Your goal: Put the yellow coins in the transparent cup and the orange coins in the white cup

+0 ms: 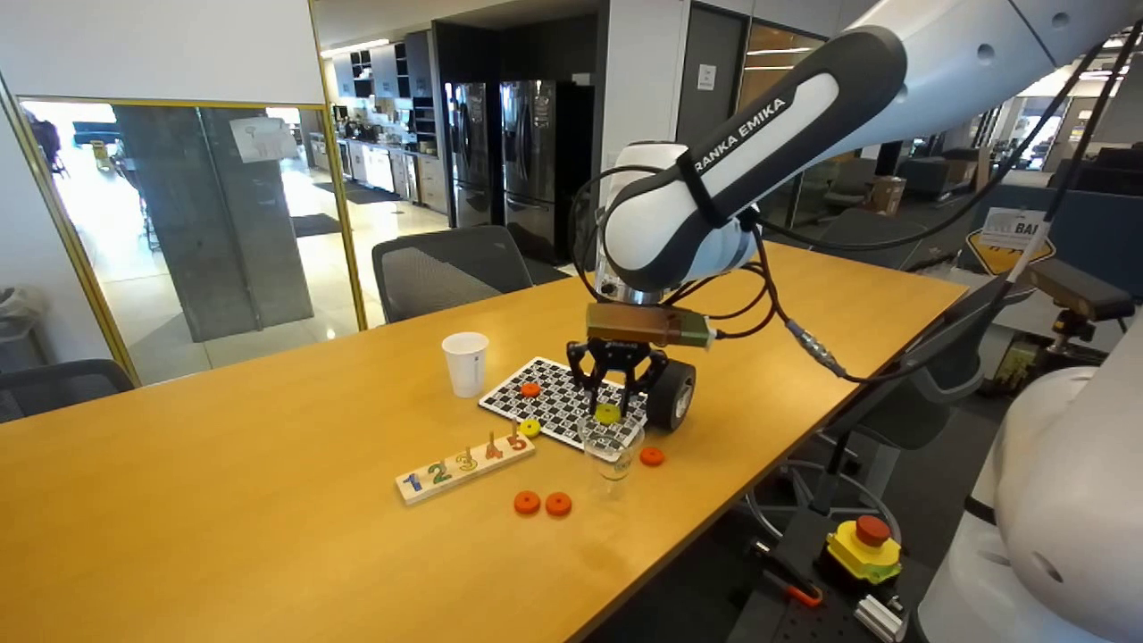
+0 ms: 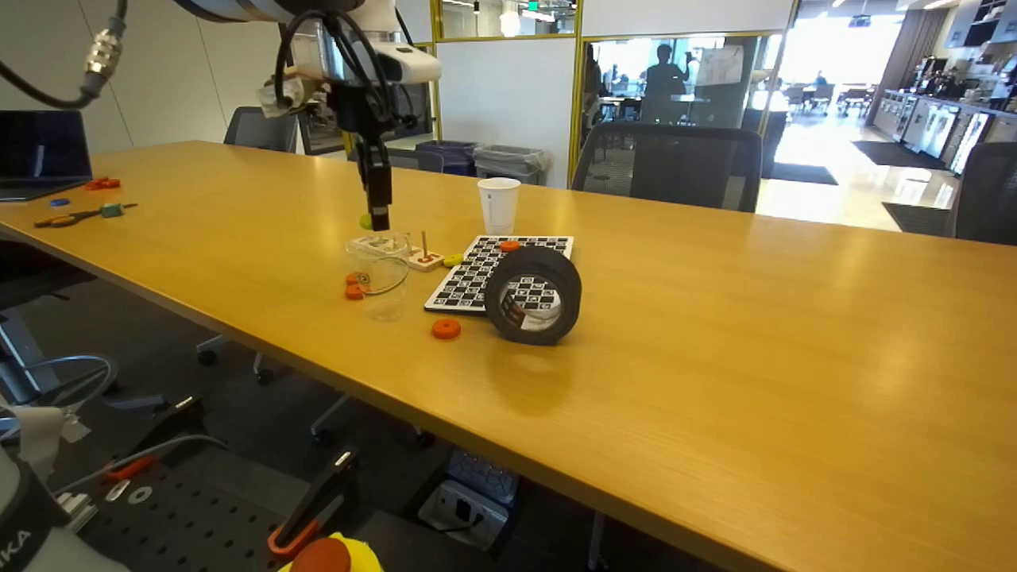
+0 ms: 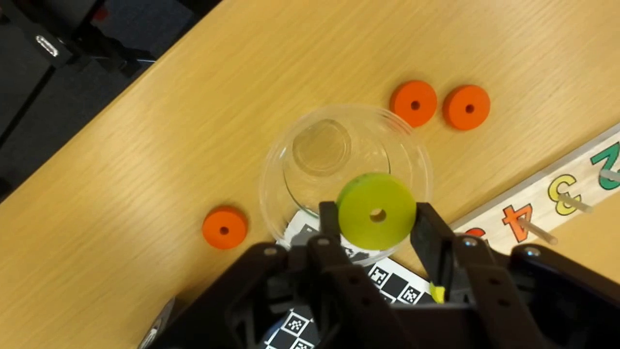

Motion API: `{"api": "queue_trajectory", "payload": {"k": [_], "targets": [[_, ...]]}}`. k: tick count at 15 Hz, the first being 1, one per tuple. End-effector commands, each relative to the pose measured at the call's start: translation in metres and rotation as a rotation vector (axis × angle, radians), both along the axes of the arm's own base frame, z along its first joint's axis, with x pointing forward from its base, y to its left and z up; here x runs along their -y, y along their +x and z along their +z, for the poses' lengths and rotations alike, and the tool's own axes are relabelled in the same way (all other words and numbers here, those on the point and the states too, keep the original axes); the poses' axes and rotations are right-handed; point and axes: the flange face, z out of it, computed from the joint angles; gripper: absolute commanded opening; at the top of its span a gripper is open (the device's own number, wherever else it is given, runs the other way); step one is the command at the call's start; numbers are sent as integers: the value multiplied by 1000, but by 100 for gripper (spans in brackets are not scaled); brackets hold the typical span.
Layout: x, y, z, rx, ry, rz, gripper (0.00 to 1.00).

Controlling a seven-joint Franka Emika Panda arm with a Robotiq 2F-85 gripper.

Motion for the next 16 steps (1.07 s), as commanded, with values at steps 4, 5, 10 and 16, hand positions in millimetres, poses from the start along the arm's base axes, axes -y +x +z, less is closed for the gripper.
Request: {"api": "queue_trajectory", "payload": {"k": [4,5,10,16], "targets": [[8,8,-14,-48,56,45,17],[9,8,-14,-55,57,48,17],[10,9,-11,-48,42,35,90],[22,-9,14,15,19,-41,100]]}}
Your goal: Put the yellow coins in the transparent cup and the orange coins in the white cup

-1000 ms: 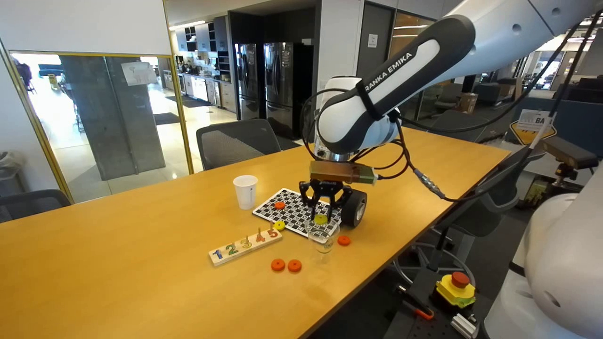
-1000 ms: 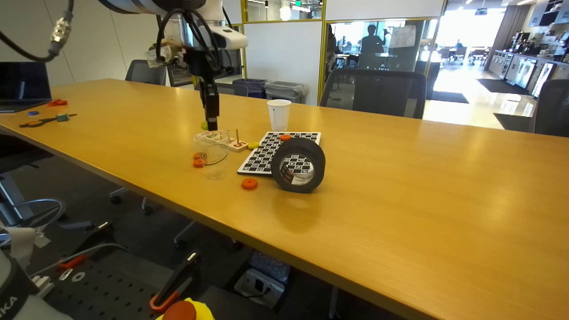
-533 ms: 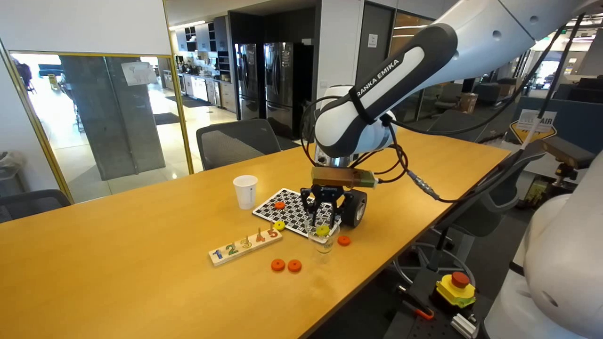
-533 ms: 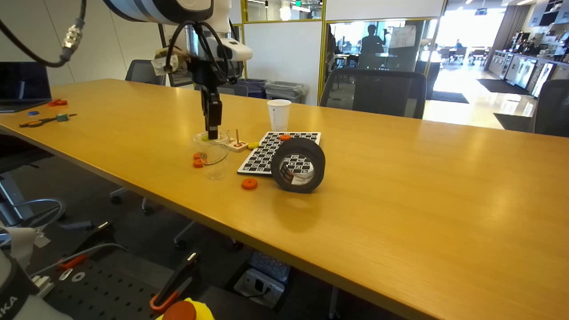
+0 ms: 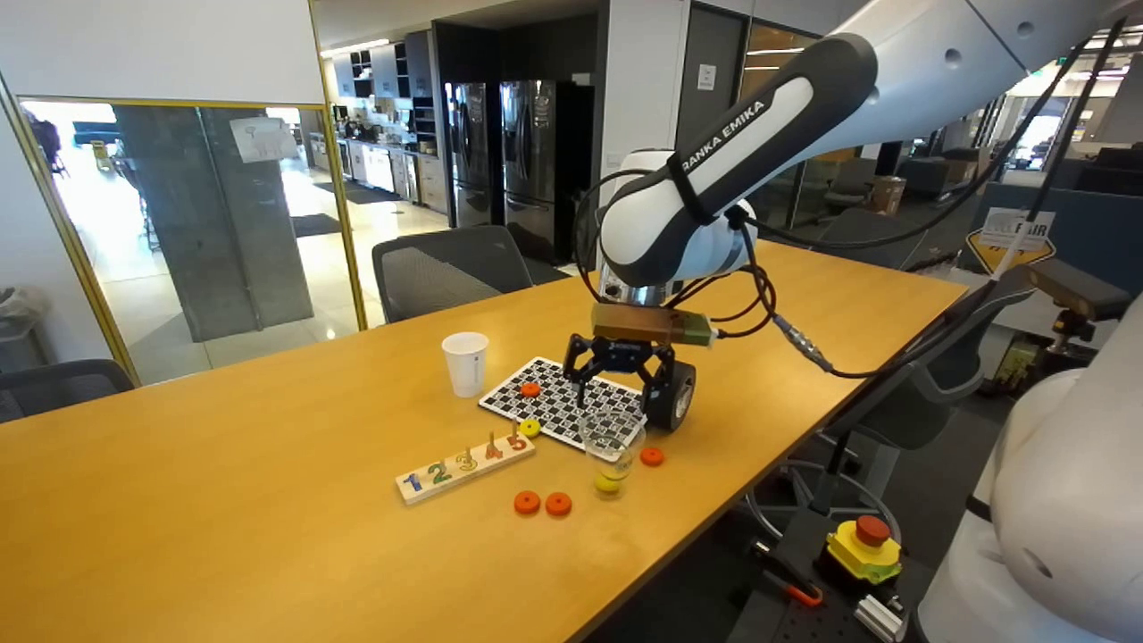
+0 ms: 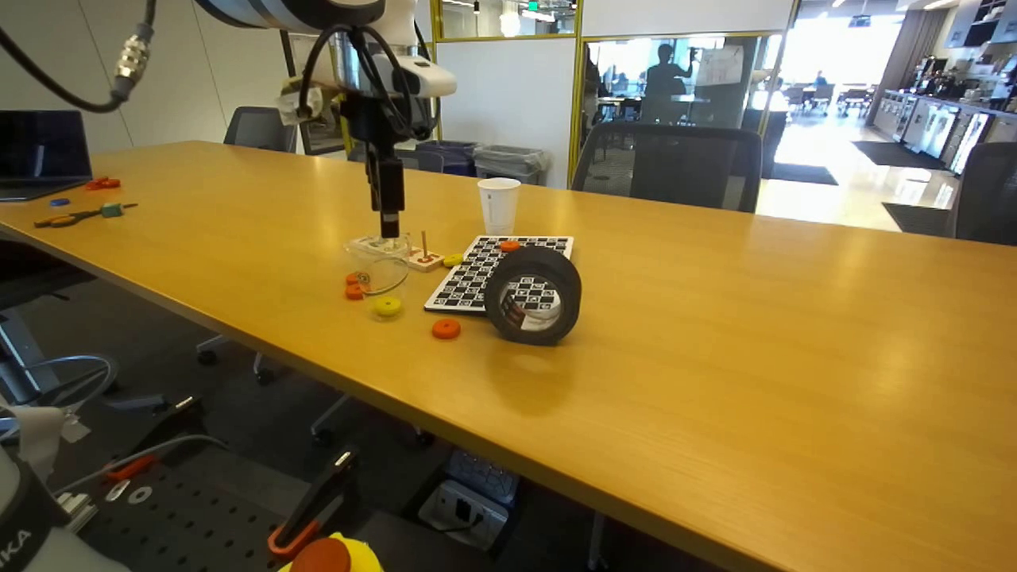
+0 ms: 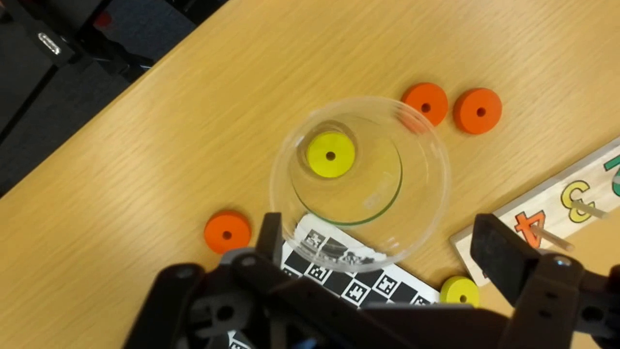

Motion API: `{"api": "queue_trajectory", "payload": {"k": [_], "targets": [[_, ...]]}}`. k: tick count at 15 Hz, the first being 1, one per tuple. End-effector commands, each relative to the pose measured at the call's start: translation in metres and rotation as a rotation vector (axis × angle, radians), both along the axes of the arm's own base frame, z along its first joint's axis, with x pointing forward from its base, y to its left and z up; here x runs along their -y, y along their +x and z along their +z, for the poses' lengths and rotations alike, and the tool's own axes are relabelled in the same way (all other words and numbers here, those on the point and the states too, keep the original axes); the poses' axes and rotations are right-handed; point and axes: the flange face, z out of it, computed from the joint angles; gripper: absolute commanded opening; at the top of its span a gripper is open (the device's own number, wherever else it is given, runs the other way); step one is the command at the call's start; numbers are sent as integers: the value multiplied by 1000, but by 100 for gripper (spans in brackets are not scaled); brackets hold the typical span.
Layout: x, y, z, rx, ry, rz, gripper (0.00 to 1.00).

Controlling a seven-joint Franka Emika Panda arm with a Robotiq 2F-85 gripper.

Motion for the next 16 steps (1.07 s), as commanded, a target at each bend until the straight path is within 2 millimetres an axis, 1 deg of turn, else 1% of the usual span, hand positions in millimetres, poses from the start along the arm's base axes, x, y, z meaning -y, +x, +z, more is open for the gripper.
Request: {"api": "queue_trajectory", "payload": {"k": [1,4,7,12,16], "targets": [[12,-19,26,51,-18,-82,100],[30,-31,29,74,-29,-230,100],[44,-36,20,65,-70,-382,100],[51,-39,-14,3,-109,-518,100],[56,-39,-43,-32,-91,-551,100]]}}
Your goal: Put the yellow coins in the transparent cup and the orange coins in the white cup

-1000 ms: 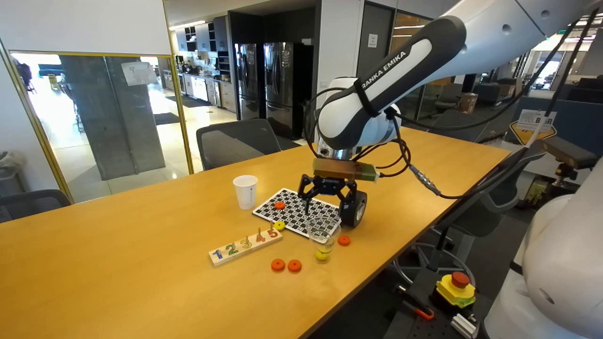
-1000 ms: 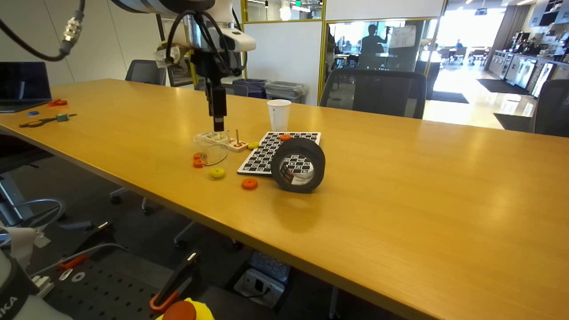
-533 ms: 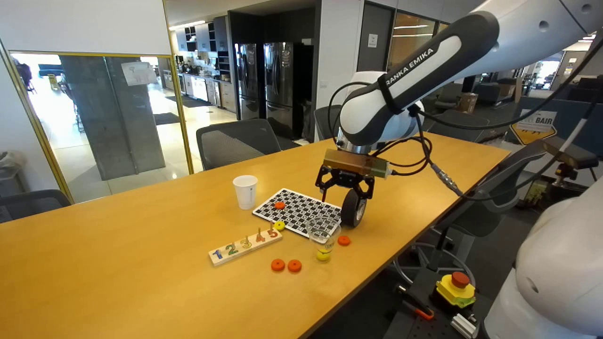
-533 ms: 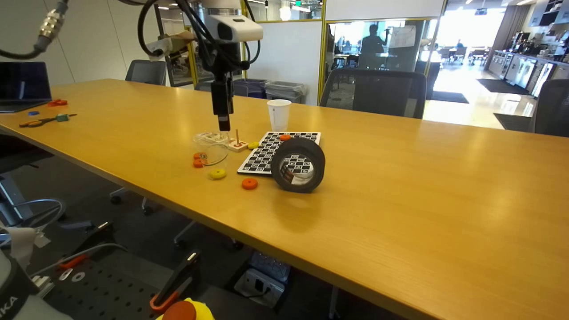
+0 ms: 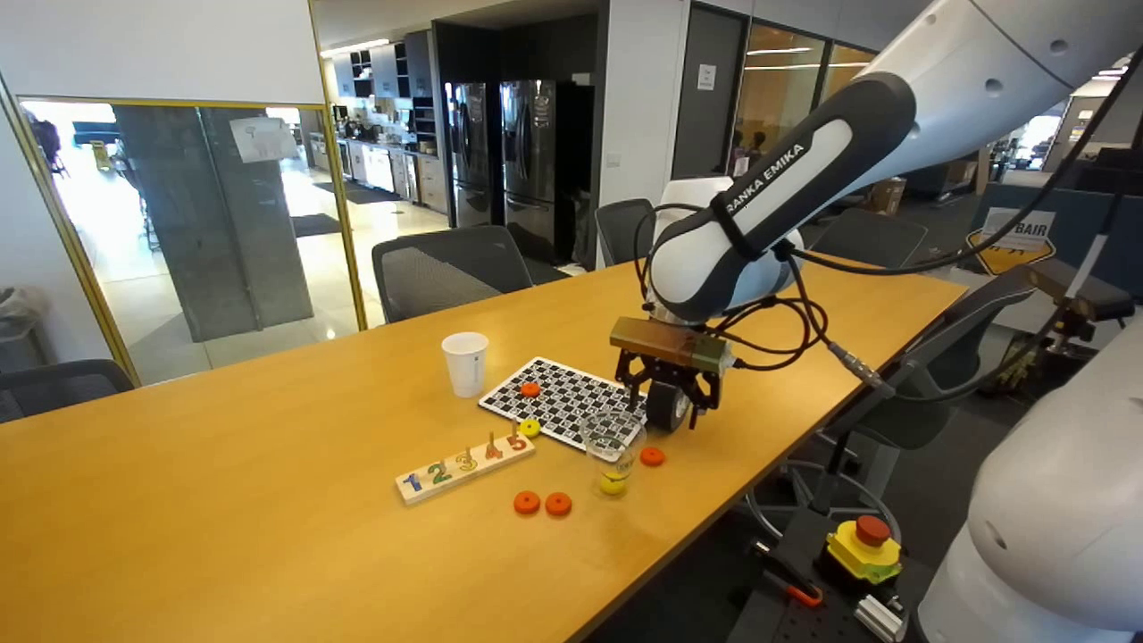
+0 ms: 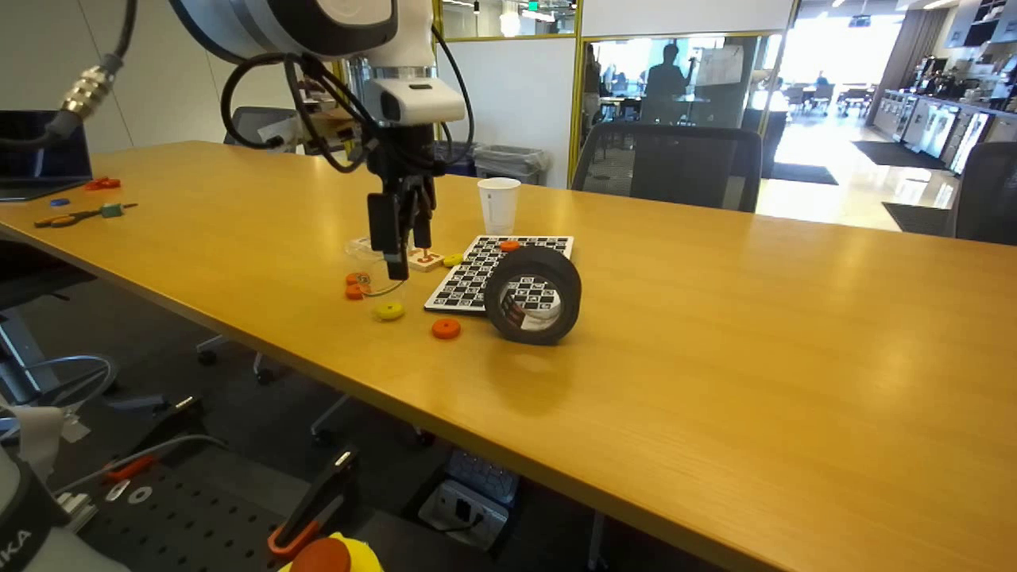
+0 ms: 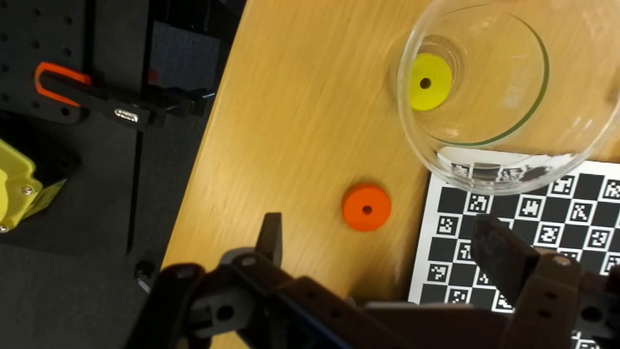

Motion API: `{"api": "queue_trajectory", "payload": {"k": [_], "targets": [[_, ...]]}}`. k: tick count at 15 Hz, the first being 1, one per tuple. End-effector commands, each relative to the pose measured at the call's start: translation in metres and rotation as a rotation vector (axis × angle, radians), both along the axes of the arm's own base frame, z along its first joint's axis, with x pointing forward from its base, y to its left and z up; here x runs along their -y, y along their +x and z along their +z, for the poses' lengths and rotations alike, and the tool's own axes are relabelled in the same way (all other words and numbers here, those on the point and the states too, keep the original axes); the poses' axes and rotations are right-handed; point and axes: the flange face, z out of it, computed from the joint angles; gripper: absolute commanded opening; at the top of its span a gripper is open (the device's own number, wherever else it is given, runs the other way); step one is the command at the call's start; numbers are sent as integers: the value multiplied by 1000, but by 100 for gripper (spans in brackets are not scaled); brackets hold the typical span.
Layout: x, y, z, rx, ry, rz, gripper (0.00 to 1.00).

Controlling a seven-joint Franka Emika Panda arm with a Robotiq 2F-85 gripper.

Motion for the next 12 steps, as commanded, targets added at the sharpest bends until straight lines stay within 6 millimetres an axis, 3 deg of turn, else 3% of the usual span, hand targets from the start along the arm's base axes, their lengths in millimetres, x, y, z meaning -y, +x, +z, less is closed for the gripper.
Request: {"api": "queue_trajectory", "payload": {"k": [1,12], "targets": [[6,4,-25,2,4,-47,100],[29,14,-91,12,33,-114,100]]}}
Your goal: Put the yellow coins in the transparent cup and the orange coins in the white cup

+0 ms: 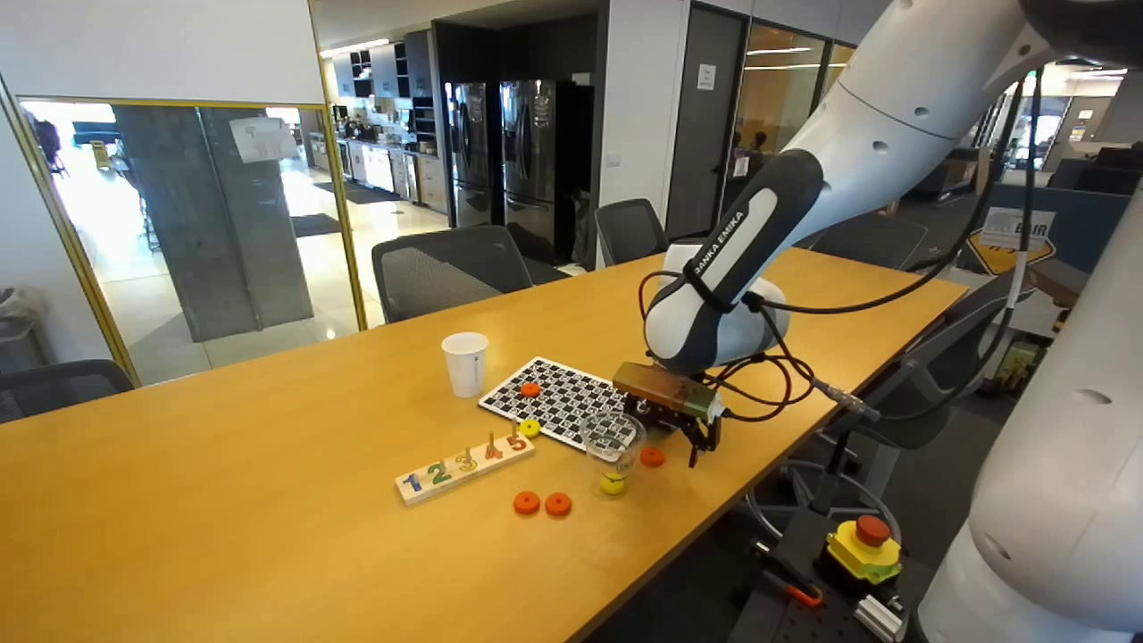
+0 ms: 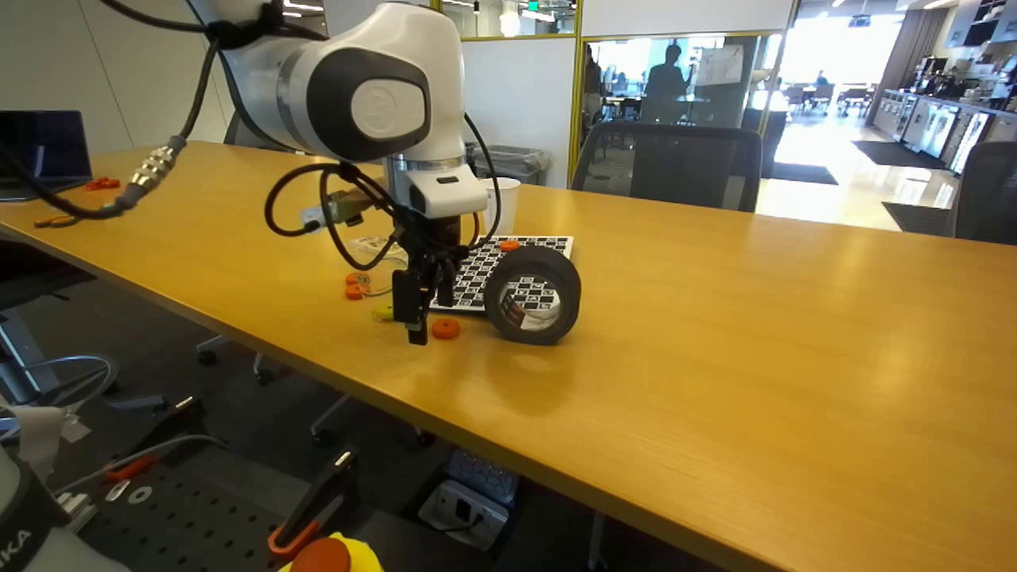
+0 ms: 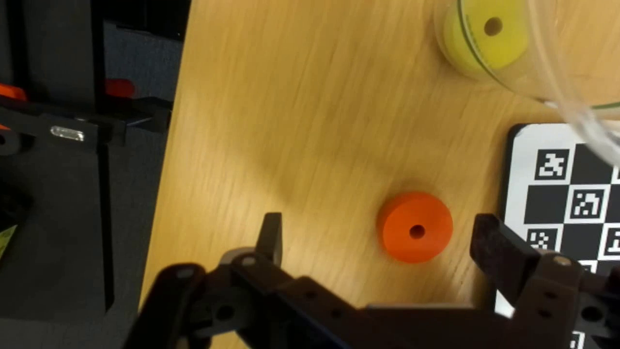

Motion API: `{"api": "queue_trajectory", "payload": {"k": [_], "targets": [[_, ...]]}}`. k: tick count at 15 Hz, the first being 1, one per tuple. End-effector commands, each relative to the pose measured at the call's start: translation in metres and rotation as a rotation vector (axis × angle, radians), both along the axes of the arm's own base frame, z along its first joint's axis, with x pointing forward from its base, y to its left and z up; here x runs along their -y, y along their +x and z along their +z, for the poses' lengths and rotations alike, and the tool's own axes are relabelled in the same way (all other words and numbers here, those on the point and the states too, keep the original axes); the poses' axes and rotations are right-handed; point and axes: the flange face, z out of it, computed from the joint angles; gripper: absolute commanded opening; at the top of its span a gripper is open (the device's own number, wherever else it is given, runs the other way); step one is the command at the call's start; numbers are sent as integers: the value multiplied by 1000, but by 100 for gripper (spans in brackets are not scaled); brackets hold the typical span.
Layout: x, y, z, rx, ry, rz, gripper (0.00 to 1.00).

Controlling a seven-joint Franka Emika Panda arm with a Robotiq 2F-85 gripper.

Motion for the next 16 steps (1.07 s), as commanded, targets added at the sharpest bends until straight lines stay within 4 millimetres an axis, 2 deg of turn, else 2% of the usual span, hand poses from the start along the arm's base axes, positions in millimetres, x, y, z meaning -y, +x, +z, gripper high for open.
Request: {"api": "queue_trajectory", "payload": {"k": [1,6,16], "targets": [[1,14,-12,29,3,-7,100],[1,21,-17,34,-5,-11,100],[9,19,-16,36,-11,-32,100]]}}
